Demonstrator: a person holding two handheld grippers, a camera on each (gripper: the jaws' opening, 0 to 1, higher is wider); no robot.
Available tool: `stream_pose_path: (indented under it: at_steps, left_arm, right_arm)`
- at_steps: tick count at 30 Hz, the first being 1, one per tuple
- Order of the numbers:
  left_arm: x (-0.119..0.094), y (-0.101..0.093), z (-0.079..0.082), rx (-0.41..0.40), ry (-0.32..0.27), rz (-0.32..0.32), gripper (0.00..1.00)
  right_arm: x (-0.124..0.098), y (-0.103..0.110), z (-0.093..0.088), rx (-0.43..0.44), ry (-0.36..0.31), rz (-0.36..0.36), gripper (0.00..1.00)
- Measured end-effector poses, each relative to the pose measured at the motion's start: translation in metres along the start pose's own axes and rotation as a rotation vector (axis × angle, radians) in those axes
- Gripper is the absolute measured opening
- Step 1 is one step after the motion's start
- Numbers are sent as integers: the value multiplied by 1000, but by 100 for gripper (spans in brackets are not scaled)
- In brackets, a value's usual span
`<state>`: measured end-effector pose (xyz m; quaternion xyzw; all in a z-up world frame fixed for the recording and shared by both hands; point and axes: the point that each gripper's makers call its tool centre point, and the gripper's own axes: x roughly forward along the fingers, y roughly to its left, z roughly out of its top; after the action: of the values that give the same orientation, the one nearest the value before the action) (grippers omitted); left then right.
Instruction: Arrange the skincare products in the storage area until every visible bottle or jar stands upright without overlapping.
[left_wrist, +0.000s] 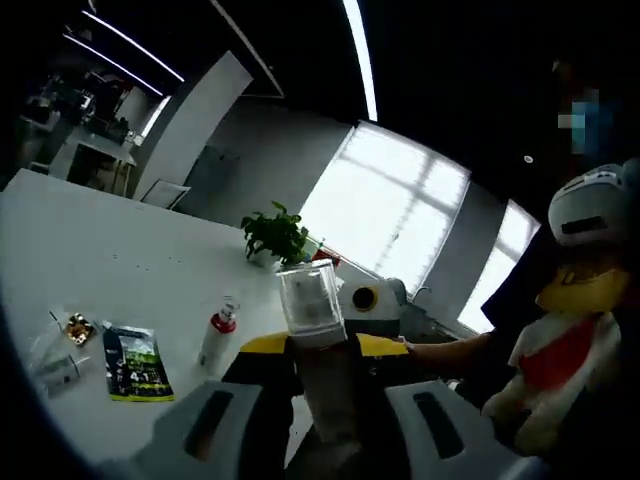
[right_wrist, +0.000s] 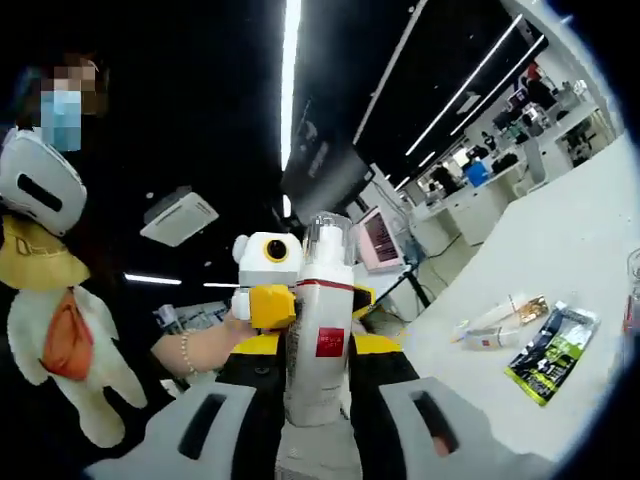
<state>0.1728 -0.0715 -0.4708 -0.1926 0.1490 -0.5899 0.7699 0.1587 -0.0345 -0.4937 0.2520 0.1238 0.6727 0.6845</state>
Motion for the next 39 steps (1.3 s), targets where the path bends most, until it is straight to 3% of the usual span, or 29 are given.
stream_pose_path:
  at_steps: [2, 4, 8, 13, 17, 21, 24, 28, 33, 35, 37, 39]
  left_arm:
    - [-2, -11, 8, 21, -5, -72, 16]
    - [-1, -22, 14, 40, -18, -118, 16]
    - [-1, -17, 17, 55, -8, -97, 16]
    - [0, 0, 13, 78, 4, 2, 16]
    - [2, 16, 24, 39, -100, 89, 17]
    - [5, 31, 28, 6, -157, 196, 17]
    - [7, 41, 26, 16, -166, 283, 17]
    - [10, 51, 24, 34, -155, 399, 17]
    - [6, 64, 25, -24, -213, 534, 16]
    - [7, 65, 22, -14, -213, 585, 16]
    - [7, 64, 18, 10, -193, 609, 16]
    - [8, 61, 14, 8, -171, 593, 16]
  right_arm:
    - [2, 16, 4, 5, 2, 86, 23]
    - [4, 26, 8, 23, -11, 113, 21]
    - [7, 22, 13, -58, -20, 28, 21]
    - [3, -3, 14, -211, 52, -161, 20]
    - [2, -14, 23, -241, 41, -265, 20]
    - [-8, -39, 36, -271, 17, -447, 20]
    - [-14, -55, 35, -372, 69, -581, 20]
    - [-15, -66, 32, -501, 132, -695, 21]
    - [-16, -71, 29, -530, 129, -805, 21]
    - [-16, -73, 26, -626, 167, -845, 21]
    - [-15, -73, 21, -671, 216, -835, 22]
    - [-16, -73, 16, -648, 234, -807, 22]
